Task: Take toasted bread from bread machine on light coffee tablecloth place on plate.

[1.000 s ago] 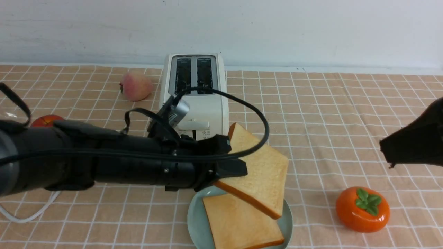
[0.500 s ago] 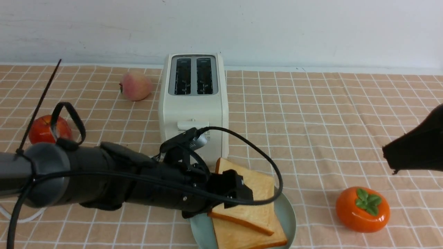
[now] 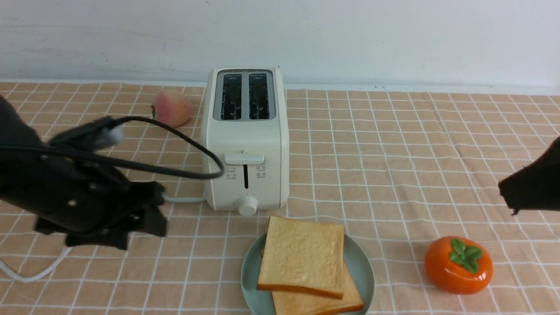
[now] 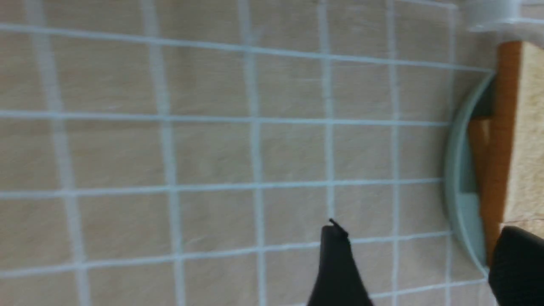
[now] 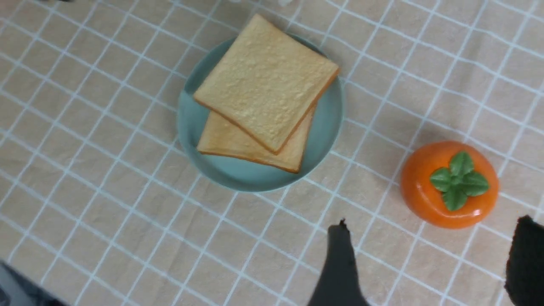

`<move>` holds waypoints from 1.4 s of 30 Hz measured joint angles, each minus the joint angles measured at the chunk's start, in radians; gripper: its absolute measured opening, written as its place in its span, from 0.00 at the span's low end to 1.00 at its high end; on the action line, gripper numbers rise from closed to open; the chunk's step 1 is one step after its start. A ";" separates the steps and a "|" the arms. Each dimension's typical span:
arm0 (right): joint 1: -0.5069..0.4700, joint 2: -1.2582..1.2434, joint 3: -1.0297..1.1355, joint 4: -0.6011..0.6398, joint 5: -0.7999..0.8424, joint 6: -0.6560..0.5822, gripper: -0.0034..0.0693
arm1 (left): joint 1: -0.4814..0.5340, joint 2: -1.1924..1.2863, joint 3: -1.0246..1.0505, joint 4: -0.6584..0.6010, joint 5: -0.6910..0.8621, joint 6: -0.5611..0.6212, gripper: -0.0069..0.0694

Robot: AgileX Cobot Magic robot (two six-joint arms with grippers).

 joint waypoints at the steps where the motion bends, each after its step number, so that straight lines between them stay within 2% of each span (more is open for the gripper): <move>1: 0.000 0.000 0.000 -0.006 -0.003 0.005 0.72 | 0.003 -0.018 0.000 0.009 0.005 -0.014 0.64; 2: 0.000 0.000 0.000 -0.062 -0.027 0.054 0.70 | 0.020 -0.095 0.000 0.060 0.033 -0.056 0.57; 5: -0.001 -0.003 0.000 -0.162 -0.062 0.150 0.61 | 0.023 -0.242 0.000 0.085 0.044 -0.074 0.43; 7: -0.002 -0.023 0.018 -0.201 -0.109 0.186 0.47 | 0.023 -0.348 0.000 0.087 0.040 -0.074 0.32; 11: -0.002 -0.135 0.157 -0.241 -0.283 0.252 0.13 | 0.023 -0.511 0.007 0.124 0.027 -0.073 0.14; 13: -0.002 -0.213 0.259 -0.285 -0.389 0.298 0.04 | 0.023 -0.584 0.035 0.141 0.015 -0.073 0.08; 14: -0.002 -0.232 0.285 -0.290 -0.400 0.302 0.03 | 0.023 -0.591 0.039 0.143 0.012 -0.073 0.07; 17: -0.003 -0.435 0.541 -0.399 -0.577 0.371 0.02 | 0.023 -0.698 0.151 0.153 -0.025 -0.073 0.07; 18: -0.003 -0.435 0.541 -0.403 -0.584 0.376 0.02 | 0.023 -0.709 0.158 0.153 -0.028 -0.073 0.07; 19: -0.003 -0.537 0.659 -0.437 -0.636 0.411 0.02 | 0.023 -0.744 0.222 0.150 -0.050 -0.073 0.07; 24: -0.003 -0.834 0.983 -0.500 -0.698 0.558 0.02 | 0.023 -0.821 0.366 0.091 -0.132 -0.051 0.07; 25: -0.003 -0.844 0.993 -0.500 -0.698 0.561 0.02 | 0.023 -0.821 0.366 0.087 -0.135 -0.051 0.07; 26: -0.003 -0.927 1.072 -0.563 -0.724 0.583 0.02 | 0.015 -0.823 0.382 0.061 -0.163 -0.021 0.07; 27: -0.003 -0.935 1.078 -0.574 -0.729 0.584 0.02 | 0.010 -0.823 0.382 0.055 -0.165 -0.018 0.07; 29: -0.003 -1.017 1.119 -0.717 -0.818 0.596 0.02 | -0.035 -0.822 0.388 0.038 -0.204 0.028 0.07; 32: -0.003 -1.063 1.120 -0.813 -0.937 0.609 0.03 | -0.094 -0.822 0.388 0.041 -0.229 0.039 0.07; 35: -0.003 -1.065 1.120 -0.840 -1.004 0.652 0.03 | -0.105 -0.822 0.388 0.042 -0.238 0.040 0.07; 42: -0.003 -1.065 1.120 -0.843 -1.027 0.730 0.03 | -0.106 -0.822 0.388 0.032 -0.249 0.040 0.07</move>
